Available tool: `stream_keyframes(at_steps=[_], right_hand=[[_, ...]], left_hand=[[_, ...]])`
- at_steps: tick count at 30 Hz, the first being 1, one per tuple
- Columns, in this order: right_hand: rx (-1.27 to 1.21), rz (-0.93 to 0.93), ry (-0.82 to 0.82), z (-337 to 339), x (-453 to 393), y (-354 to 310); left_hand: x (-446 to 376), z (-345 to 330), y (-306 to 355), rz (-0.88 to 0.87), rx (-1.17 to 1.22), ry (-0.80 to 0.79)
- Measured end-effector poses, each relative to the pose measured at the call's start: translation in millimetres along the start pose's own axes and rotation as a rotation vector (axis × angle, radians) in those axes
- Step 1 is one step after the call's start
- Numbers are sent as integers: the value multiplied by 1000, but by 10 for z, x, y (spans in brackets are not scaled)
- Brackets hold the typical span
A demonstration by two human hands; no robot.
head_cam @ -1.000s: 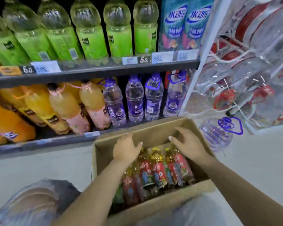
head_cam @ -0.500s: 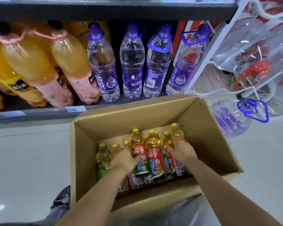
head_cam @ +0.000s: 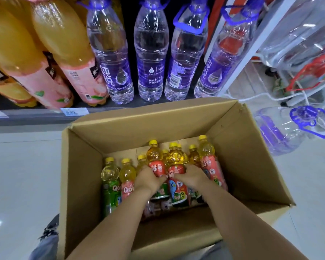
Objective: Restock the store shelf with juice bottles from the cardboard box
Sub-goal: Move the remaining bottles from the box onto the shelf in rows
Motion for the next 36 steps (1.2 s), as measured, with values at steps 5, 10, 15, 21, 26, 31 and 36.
stream_keyframes(at_steps=[5,10,15,21,26,31,36], right_hand=[[73,-9,49,-17,97,-3],[76,64,145,103,371,-53],[-60,264,330,566,964,-406],[-205,497,516,1338,1819,-929],[-362,690,605,2019,2543,-1349],[-450,900,742,2612,3407,-1767],[-549,1086,853,3048,4269,-2235]], left_hand=[[92,78,-82,-13,26,-47],[299,417,-187,29,82,37],[605,820,33,-29,17,-6],[1272,1408,683,-194,-43,62],[2004,2141,1323,-391,74,262],[2636,2999,1770,-584,266,525],[3250,3817,2117,-790,365,680]])
Point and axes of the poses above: each hand's wrist, its own x-axis away from the middle knuckle, its own z-axis out of the back of the hand, y = z × x, the point moved 5 cm from there along -x, towards the middle knuckle
